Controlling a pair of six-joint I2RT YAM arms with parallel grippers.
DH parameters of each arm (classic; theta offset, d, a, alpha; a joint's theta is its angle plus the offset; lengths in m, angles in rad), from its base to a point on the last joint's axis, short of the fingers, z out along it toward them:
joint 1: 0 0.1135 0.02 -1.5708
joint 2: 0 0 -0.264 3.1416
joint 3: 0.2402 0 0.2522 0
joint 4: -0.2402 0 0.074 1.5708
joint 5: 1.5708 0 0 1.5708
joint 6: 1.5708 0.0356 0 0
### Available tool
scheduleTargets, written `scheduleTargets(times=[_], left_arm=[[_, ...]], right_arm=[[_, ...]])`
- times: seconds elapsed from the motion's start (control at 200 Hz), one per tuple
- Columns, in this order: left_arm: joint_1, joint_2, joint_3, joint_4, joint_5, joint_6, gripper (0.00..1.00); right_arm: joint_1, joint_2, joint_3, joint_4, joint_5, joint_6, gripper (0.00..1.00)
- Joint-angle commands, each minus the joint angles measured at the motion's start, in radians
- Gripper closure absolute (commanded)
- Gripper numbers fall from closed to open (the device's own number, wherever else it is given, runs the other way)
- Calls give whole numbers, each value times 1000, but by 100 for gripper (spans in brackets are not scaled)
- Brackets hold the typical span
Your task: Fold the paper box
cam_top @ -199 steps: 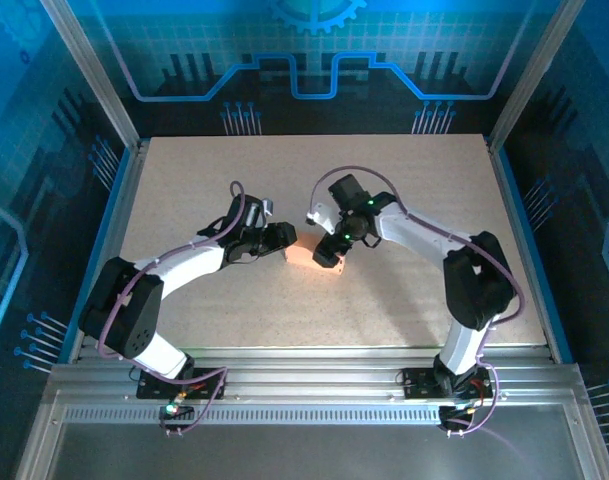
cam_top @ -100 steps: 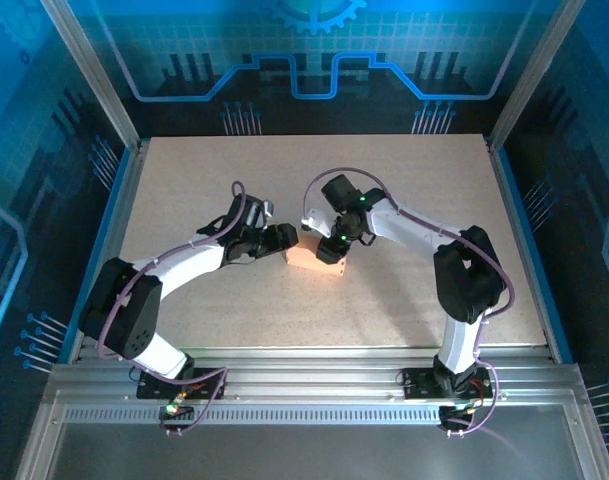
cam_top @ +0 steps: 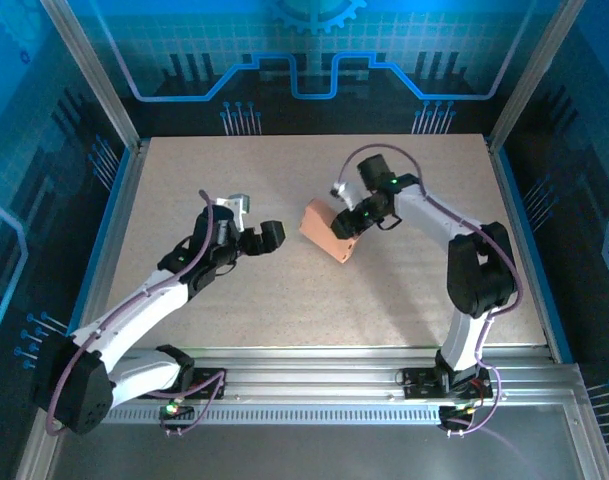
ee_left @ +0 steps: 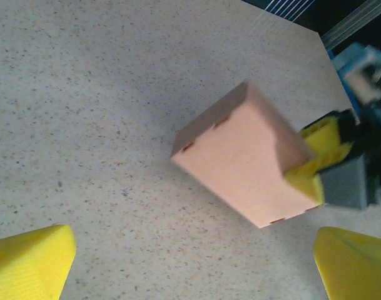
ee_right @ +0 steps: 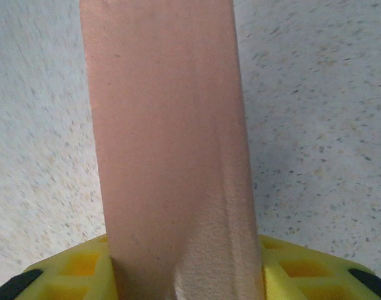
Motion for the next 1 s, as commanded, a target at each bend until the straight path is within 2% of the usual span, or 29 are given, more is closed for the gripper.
scheduleTargets(times=[0.0, 0.095, 0.355, 0.4, 0.475, 0.515, 0.56, 0.59, 0.675, 0.77, 0.84, 0.91, 0.996], left_arm=[[-4, -15, -62, 66, -48, 65, 1], [0, -21, -83, 101, -56, 78, 1], [25, -61, -134, 150, -127, 147, 1], [30, -72, -142, 158, -142, 163, 1], [37, -98, -172, 202, -174, 227, 1], [40, -116, -192, 230, -199, 266, 1], [45, -135, -214, 261, -244, 308, 1], [52, -145, -225, 279, -274, 340, 1], [90, -149, -272, 371, -331, 472, 1], [157, -110, -302, 421, -378, 524, 1], [232, -61, -300, 409, -329, 506, 1], [291, -12, -316, 442, -255, 517, 1], [346, 50, -355, 555, -146, 522, 1]], right_arm=[[-74, 51, 26, 96, -290, 268, 63], [-98, 107, 21, 189, -407, 440, 61], [-156, 221, -9, 327, -381, 680, 60], [-171, 217, -24, 343, -365, 698, 53], [-193, 198, -33, 325, -333, 672, 34], [-206, 179, -39, 301, -305, 657, 20], [-222, 153, -48, 276, -267, 631, 11], [-232, 129, -53, 251, -228, 611, 6], [-257, 34, -91, 194, -53, 550, 0], [-257, -134, -198, 227, 213, 447, 0], [-241, -282, -337, 342, 399, 369, 0], [-223, -431, -521, 541, 519, 272, 0], [-235, -525, -698, 718, 637, 249, 0]])
